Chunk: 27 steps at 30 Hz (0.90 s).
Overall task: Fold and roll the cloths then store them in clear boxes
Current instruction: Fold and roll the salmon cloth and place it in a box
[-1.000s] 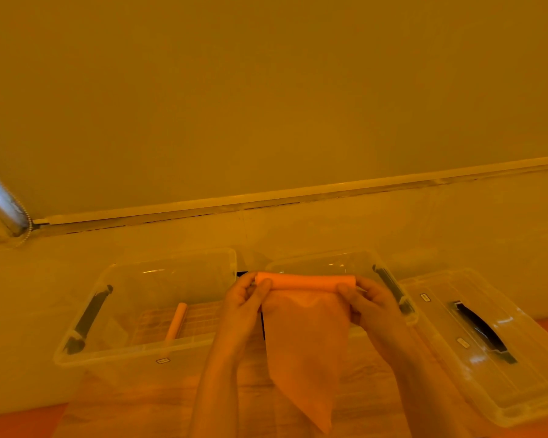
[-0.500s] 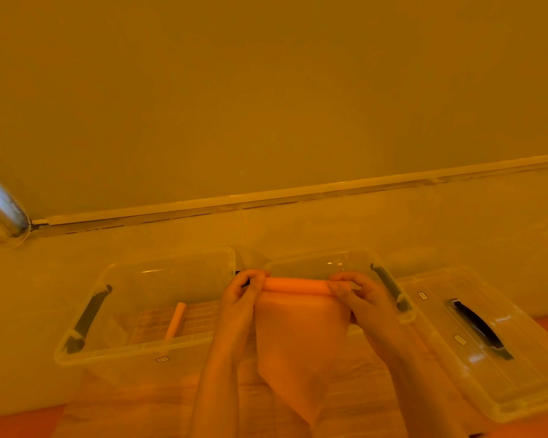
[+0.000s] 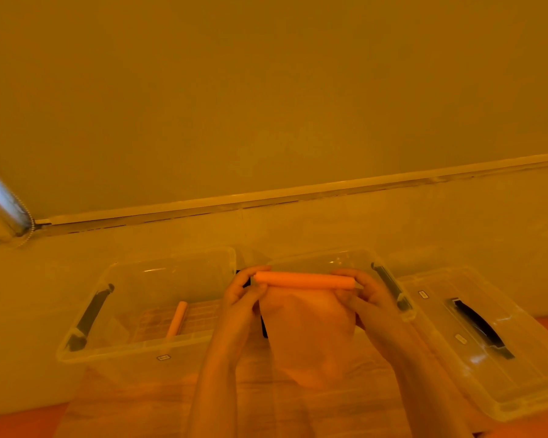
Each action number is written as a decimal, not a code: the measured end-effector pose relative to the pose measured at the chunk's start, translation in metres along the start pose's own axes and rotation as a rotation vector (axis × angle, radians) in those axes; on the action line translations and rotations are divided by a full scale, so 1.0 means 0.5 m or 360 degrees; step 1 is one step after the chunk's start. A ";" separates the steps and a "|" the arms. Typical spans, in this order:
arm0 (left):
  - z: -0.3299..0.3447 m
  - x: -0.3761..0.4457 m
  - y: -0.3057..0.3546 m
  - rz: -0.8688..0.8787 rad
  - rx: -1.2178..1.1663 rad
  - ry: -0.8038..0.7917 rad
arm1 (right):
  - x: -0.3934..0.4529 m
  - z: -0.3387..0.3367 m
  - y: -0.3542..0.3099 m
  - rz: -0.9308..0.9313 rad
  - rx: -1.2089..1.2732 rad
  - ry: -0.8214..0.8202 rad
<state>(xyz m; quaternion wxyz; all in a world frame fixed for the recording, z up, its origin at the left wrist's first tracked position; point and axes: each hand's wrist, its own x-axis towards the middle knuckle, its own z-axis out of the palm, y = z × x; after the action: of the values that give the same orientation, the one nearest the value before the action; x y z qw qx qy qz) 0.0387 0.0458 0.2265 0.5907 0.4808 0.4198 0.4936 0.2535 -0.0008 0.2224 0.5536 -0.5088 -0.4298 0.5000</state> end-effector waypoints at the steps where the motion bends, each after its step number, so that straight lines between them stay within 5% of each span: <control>1: -0.001 -0.001 0.000 0.0007 0.0011 0.0014 | -0.002 0.001 0.000 0.0017 0.0018 0.0015; 7: 0.007 0.000 -0.006 0.0055 0.0276 0.0127 | 0.004 0.007 0.003 -0.0007 -0.0005 0.0082; 27: 0.002 -0.005 -0.005 0.0067 0.0270 0.0081 | 0.006 0.007 0.003 -0.0005 -0.0045 0.0041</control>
<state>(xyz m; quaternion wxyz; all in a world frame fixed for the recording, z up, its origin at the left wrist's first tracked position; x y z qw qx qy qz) 0.0398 0.0431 0.2241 0.5266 0.5251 0.4647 0.4806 0.2502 0.0023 0.2213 0.5526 -0.5223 -0.4305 0.4863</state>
